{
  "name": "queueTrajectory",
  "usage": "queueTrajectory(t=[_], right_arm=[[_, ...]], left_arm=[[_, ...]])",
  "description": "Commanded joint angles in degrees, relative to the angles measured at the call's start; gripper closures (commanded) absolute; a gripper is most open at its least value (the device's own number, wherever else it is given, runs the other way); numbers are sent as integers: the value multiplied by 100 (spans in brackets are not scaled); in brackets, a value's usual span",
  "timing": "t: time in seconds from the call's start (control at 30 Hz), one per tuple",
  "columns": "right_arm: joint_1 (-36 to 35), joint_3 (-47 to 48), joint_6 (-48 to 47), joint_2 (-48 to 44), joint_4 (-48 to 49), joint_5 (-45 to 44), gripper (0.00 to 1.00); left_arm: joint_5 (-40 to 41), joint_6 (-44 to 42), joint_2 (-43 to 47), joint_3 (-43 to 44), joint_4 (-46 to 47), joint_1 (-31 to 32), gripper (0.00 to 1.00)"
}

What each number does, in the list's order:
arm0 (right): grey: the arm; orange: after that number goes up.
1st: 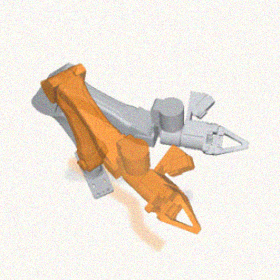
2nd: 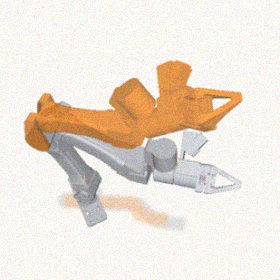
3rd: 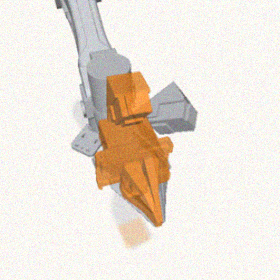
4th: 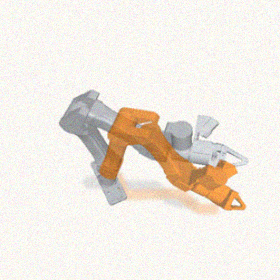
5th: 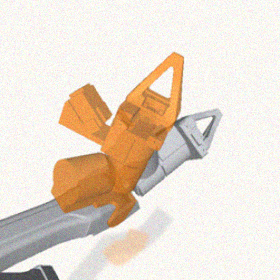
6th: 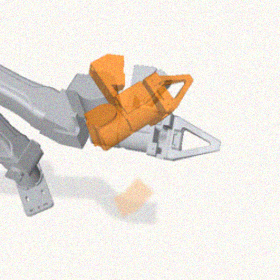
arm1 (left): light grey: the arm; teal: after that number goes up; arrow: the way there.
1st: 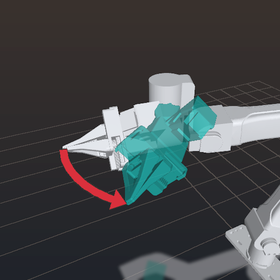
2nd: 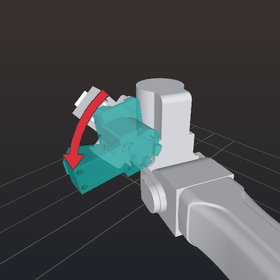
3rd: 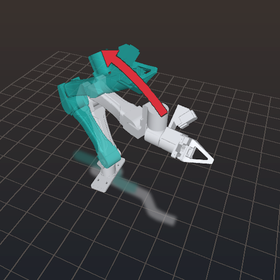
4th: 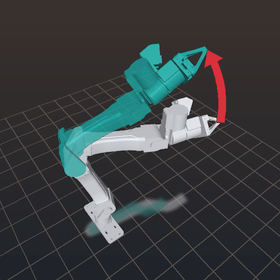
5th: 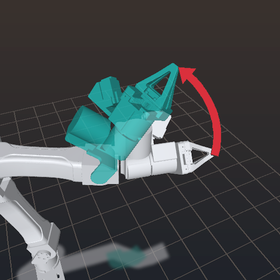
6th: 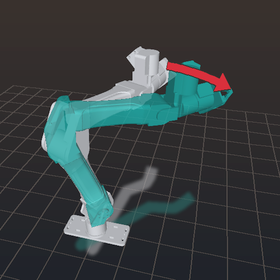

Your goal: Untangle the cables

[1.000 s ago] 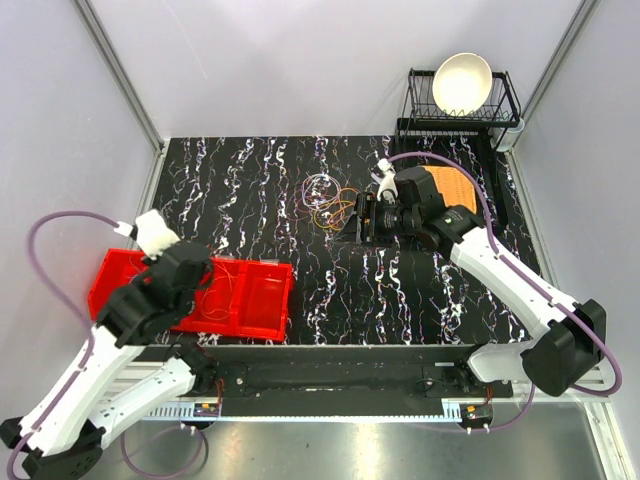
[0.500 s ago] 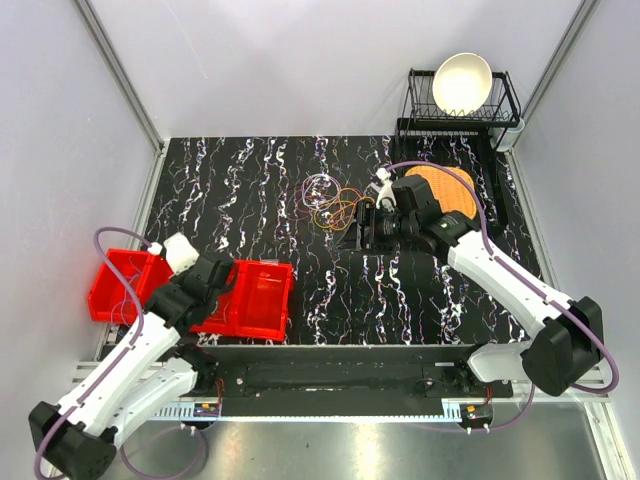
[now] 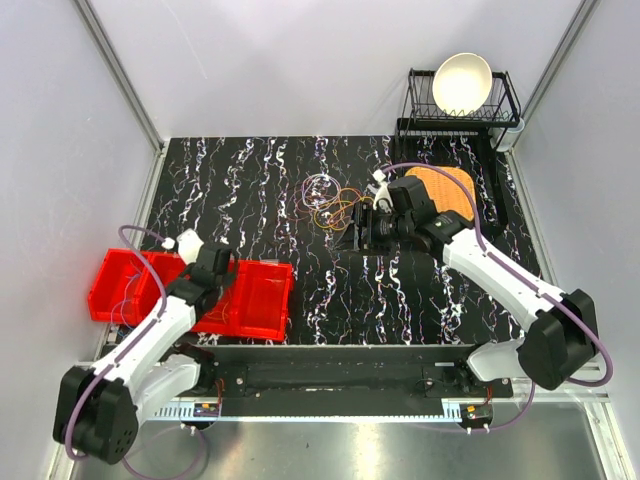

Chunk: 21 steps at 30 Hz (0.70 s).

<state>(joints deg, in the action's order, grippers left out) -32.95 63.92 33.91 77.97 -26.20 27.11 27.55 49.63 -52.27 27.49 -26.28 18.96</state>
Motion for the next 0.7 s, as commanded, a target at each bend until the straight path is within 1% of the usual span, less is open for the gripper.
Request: queueTrajectory(t=[0.0,0.07,0.17,0.2,0.23,0.27,0.3,0.33,0.4,0.5,0.57,0.63,0.67], right_arm=[[-45,24,-113,34,220,84,31],[-45,33,-157,69,211,75,31],[-45,68,-200,104,211,40,31],[-36,94,-209,156,220,22,31],[-36,112,-227,174,211,-4,30],[-45,129,-227,200,211,-4,30],[-36,182,-236,253,211,-4,31],[-36,200,-253,297,220,4,30],[-36,287,-262,376,194,22,31],[-36,340,-289,420,167,22,31],[-45,367,-324,429,159,-22,30],[-36,410,-350,499,141,-39,30],[-45,445,-359,552,124,-39,30]], left_arm=[[-601,-146,-485,28,1388,-77,100],[-829,-59,-792,151,1512,-77,100],[-1075,695,-1100,161,1521,11,100],[-1094,1167,-1153,48,1582,107,100],[-1077,1390,-1197,12,1652,404,100],[-885,1618,-1224,-15,1670,598,100],[-735,2082,-1233,-6,1644,800,100],[-542,2269,-1268,11,1635,1115,100],[-496,2681,-1320,99,1521,1224,100],[-523,2902,-1321,169,1390,1224,100],[-505,3017,-1172,143,1328,1242,100],[-348,3009,-927,143,1197,1242,95],[-277,2974,-838,160,1135,1242,86]])
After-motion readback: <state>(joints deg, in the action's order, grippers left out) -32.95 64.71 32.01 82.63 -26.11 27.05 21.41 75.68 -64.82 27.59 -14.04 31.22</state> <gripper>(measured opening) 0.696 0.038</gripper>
